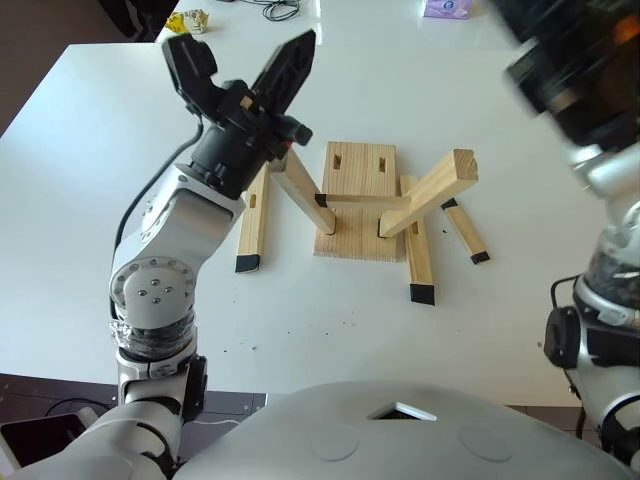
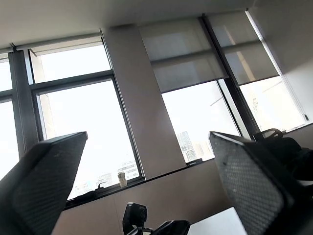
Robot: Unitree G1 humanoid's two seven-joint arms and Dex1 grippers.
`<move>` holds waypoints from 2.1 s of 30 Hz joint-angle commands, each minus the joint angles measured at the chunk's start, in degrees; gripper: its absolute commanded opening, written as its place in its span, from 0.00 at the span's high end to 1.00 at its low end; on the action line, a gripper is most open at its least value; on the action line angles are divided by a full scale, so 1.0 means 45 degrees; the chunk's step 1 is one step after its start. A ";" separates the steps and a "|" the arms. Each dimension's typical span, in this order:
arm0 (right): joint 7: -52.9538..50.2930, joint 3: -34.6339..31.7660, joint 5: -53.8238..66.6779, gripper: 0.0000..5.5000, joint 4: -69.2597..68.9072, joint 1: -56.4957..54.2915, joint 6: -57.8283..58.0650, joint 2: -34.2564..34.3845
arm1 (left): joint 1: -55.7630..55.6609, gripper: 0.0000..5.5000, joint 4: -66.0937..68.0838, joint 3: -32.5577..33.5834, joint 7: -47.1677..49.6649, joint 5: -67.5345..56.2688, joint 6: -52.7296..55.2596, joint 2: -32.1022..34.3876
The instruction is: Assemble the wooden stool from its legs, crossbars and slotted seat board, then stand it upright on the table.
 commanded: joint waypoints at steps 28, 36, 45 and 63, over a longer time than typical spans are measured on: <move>0.0891 0.0583 -0.1872 0.18 0.0767 0.1029 -0.0102 -0.0860 | -0.1325 1.00 -0.0171 0.2624 -0.0468 -0.1020 -0.1182 0.0270; 0.3723 0.2717 -1.0032 0.26 0.4193 0.2967 -0.1815 -0.3032 | 0.2185 1.00 -0.0310 0.5046 -0.4042 -0.3048 0.0994 0.3498; 0.6675 0.4737 -1.3251 0.51 0.2502 0.5750 -0.3102 -0.3393 | 1.0895 1.00 0.1944 0.2893 -1.2656 0.4351 0.1182 0.6855; 0.9925 0.7396 -1.6086 0.99 0.4825 0.2929 -0.3425 -0.1277 | 0.5614 1.00 0.2451 -0.2229 -0.8952 0.8352 0.1220 0.1859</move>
